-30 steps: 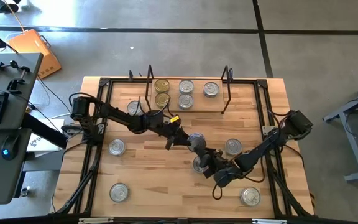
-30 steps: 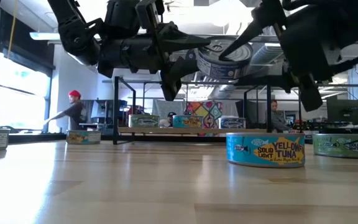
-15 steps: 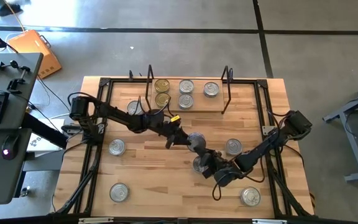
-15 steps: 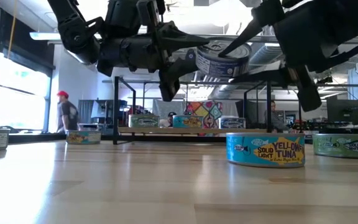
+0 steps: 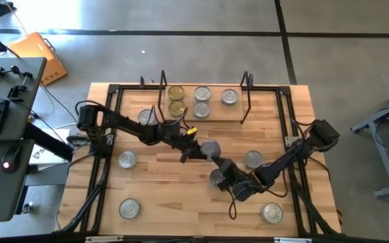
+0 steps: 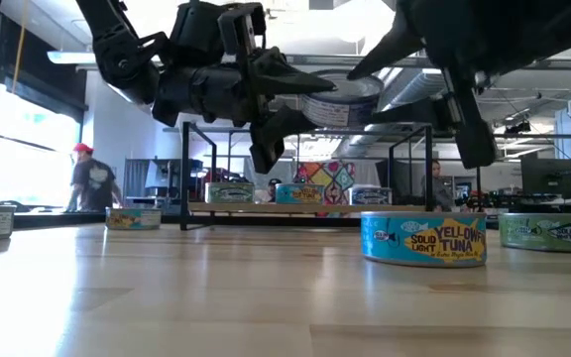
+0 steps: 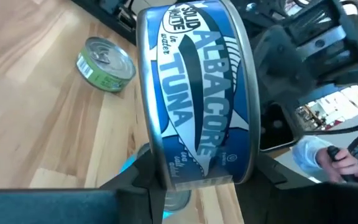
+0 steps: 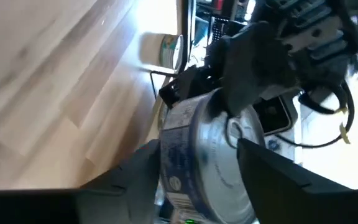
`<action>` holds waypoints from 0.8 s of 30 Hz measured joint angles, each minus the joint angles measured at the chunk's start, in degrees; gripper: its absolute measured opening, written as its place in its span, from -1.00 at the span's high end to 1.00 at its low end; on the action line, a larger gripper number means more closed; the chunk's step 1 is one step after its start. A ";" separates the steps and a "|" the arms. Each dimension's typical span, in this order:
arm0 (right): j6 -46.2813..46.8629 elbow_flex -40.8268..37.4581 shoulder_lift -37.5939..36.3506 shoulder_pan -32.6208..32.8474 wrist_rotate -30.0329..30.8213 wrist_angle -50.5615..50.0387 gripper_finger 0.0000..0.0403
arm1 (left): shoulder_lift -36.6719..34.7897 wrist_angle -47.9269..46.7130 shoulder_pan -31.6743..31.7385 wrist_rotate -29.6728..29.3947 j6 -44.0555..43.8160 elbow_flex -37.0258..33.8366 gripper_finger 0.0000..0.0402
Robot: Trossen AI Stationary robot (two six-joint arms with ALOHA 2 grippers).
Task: Stack canned seafood by type on shelf
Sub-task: Put the blue tuna can aligned with the other blue tuna can on the shelf
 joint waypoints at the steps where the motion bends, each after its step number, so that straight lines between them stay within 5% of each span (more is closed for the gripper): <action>1: 2.07 0.00 -0.03 0.19 0.03 -0.01 -0.07 | 0.01 0.03 0.04 -0.02 -0.01 0.00 0.39; 7: 0.55 0.00 -0.04 0.61 1.63 -2.69 -0.21 | 0.01 0.46 0.04 0.48 -1.44 0.00 0.39; 24: -10.12 -0.09 -0.07 -3.56 -2.50 1.74 -0.10 | -0.02 -0.24 -0.31 4.90 -4.08 0.00 0.39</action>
